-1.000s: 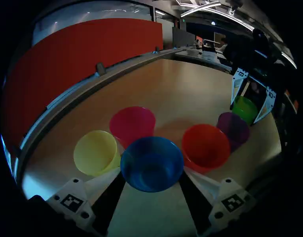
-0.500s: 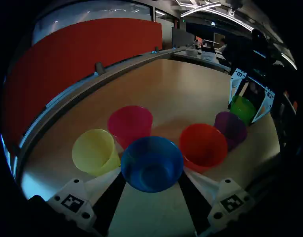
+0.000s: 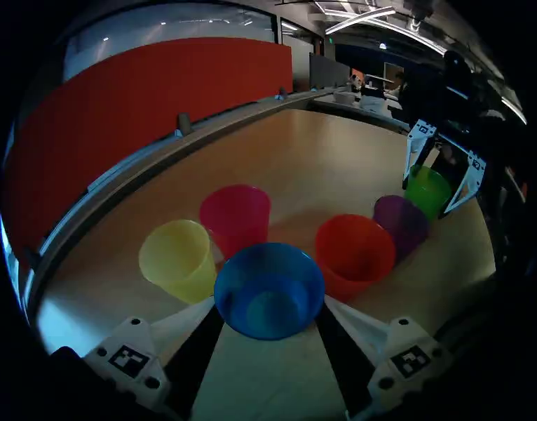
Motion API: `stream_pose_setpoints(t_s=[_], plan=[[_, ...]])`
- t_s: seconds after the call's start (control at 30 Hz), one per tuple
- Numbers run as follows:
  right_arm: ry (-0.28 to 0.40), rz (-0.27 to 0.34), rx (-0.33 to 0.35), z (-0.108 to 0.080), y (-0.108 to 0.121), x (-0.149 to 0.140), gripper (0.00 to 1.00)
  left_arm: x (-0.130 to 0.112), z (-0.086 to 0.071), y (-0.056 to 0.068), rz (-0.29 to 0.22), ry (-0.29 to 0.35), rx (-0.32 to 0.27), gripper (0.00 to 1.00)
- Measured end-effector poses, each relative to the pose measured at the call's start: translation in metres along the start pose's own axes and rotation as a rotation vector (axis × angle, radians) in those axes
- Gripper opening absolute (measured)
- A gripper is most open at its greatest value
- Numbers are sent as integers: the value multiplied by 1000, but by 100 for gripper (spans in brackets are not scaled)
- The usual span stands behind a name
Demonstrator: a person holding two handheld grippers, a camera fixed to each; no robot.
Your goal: Pour water
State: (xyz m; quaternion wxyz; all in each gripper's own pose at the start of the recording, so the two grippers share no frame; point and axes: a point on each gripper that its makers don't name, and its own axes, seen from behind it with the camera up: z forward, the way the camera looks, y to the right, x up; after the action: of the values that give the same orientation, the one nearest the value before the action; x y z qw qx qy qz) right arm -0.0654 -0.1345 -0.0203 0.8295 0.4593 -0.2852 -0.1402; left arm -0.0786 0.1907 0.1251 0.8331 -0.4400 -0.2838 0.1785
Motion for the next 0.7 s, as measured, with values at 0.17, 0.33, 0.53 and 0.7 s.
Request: stream_pose_setpoints(t_s=[0.17,0.33,0.53,0.7], plan=[[16,-7,-5,-3,-3,9,90,5,-15,-1,-16,30,23,83],[36,-15,-10,-5,-6,19,90,12,-31,0,-32,61,45,83],[70,-17,-18,-11,-10,33,90,18,-50,3,-42,86,77,83],[100,-22,-23,-16,-15,44,90,25,-64,9,-40,111,95,83]])
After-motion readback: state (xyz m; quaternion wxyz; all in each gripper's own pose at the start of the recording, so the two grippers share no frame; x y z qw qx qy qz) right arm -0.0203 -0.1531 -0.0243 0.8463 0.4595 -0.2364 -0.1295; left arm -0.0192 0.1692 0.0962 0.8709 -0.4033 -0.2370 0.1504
